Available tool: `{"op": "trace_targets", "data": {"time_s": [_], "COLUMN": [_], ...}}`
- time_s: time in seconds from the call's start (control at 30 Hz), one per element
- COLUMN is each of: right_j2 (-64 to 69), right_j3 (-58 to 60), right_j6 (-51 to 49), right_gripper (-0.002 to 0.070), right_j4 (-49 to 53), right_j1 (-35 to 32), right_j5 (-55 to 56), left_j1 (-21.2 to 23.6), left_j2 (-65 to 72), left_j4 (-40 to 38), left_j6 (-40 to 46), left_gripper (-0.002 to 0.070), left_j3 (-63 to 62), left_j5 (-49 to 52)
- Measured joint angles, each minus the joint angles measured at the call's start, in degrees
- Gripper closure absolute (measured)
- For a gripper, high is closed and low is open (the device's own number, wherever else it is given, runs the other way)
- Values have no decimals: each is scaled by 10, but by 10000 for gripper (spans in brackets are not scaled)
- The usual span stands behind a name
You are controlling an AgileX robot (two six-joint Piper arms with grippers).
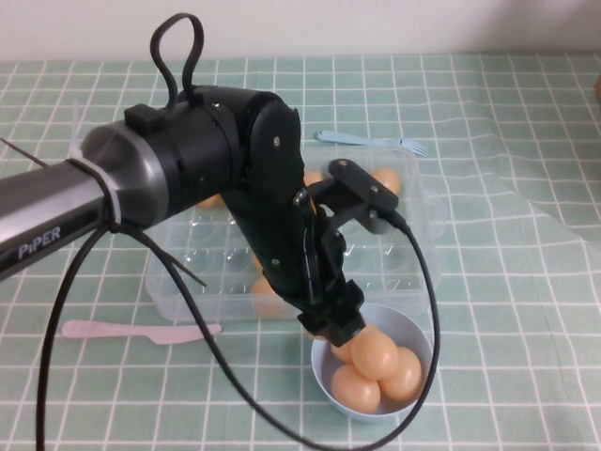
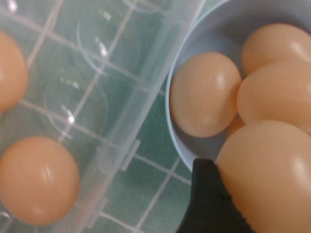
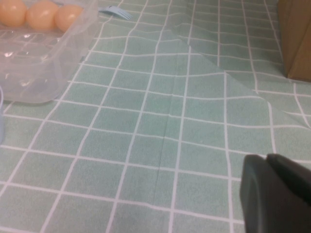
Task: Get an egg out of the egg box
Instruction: Place the egg in the bowl
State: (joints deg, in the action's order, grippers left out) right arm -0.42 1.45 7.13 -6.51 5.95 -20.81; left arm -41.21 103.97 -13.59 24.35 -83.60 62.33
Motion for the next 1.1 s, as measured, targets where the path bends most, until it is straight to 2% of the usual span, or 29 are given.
{"op": "trace_targets", "data": {"time_s": [0.17,0.27,0.67,0.9,1.1], "right_j2": [0,0,0,0,0], "right_j3": [0,0,0,0,0], "right_j6": [0,0,0,0,0], "right_gripper": [694,694,694,694,694], "right_j4": [0,0,0,0,0], "right_j1": [0,0,0,0,0], "right_j5": [0,0,0,0,0], "left_j1": [0,0,0,0,-31], "left_j2": [0,0,0,0,0], "left_j4": [6,12,87,85,76], "left_j6": [-157,-195,-248,-264,-288], "left_gripper": [314,314,315,315,315], "left_j3": [0,0,0,0,7], "left_j5": [0,-2,-2,-3,-20]}}
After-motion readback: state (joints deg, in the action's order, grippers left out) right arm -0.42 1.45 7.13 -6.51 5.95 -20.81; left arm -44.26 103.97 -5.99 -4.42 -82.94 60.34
